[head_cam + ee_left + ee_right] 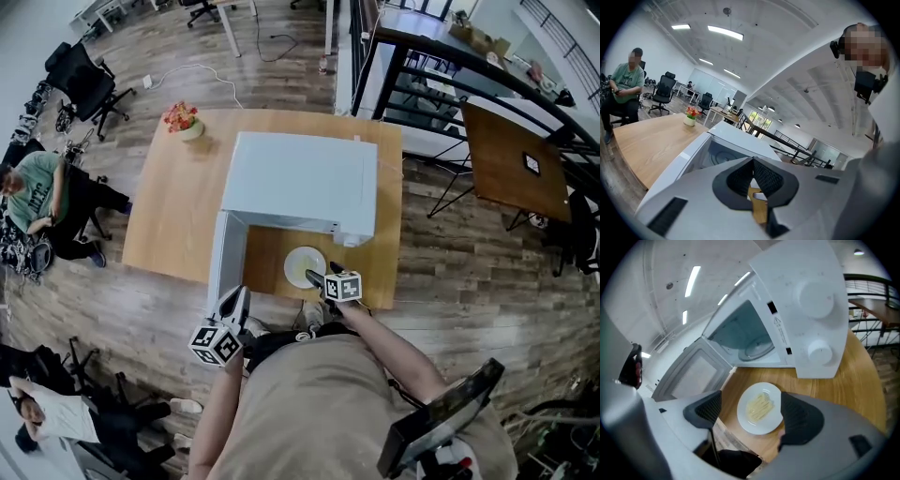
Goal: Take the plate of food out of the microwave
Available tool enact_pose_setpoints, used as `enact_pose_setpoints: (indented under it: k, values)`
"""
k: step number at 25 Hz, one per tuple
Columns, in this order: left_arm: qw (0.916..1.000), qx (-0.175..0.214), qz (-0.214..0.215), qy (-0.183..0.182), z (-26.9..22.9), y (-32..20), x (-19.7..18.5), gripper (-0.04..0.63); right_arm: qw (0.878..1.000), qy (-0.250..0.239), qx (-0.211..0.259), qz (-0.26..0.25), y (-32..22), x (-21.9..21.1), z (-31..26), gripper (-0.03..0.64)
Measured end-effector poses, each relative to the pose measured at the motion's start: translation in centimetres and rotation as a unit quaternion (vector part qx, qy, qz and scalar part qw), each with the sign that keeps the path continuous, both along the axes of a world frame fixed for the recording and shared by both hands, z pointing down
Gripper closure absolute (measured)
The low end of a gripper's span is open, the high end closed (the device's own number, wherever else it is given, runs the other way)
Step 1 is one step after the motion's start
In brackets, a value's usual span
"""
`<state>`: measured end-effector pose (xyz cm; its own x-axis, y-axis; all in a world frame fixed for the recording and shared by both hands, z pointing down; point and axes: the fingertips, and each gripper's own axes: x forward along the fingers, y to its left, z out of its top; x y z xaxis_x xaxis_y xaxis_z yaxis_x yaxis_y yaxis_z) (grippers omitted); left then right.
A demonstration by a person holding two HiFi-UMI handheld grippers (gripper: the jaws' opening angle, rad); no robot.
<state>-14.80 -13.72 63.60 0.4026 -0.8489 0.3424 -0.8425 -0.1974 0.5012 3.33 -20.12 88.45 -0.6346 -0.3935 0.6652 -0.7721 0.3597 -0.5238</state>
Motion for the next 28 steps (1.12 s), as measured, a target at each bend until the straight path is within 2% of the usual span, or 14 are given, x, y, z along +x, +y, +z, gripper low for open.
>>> enact_pose_setpoints:
  k: [3,6,7,9,12,13,19,21,24,28]
  values:
    - [0.9999,0.006,0.011,0.003,-0.6,-0.2,0.6,0.591,0.998,-0.037,0.058,-0.014,0.2,-0.1,-5.5,0.229]
    - [0.9996,0.023,0.010,0.012,-1.8,-1.0,0.6,0.591,0.990,-0.075,0.122,-0.016,-0.4,0.6,-12.2,0.235]
    - [0.9994,0.030,0.009,0.017,-2.3,-1.4,0.6,0.591,0.986,-0.080,0.144,-0.014,-0.8,1.1,-14.4,0.239]
    - [0.9988,0.039,0.014,0.026,-3.3,-1.8,0.6,0.591,0.979,-0.077,0.188,-0.003,-1.2,2.3,-18.7,0.288]
    - [0.9975,0.048,0.035,0.038,-4.0,-2.2,1.1,0.591,0.966,-0.069,0.247,0.030,-1.3,4.8,-24.2,0.299]
    - [0.9970,0.051,0.041,0.041,-4.3,-2.4,1.2,0.591,0.962,-0.067,0.261,0.044,-1.4,5.6,-25.7,0.328]
    - [0.9914,0.062,0.100,0.058,-5.8,-2.7,1.3,0.591,0.937,-0.050,0.321,0.131,-1.1,8.5,-32.3,0.339]
    - [0.9894,0.063,0.118,0.056,-6.0,-2.2,0.8,0.591,0.930,-0.027,0.334,0.150,-0.2,8.9,-33.4,0.413]
    - [0.9874,0.063,0.134,0.055,-6.5,-1.0,-1.1,0.591,0.925,0.009,0.345,0.161,1.9,8.0,-34.5,0.457]
    - [0.9875,0.063,0.130,0.064,-7.5,0.9,-4.9,0.591,0.923,0.015,0.357,0.141,4.7,4.6,-36.6,0.474]
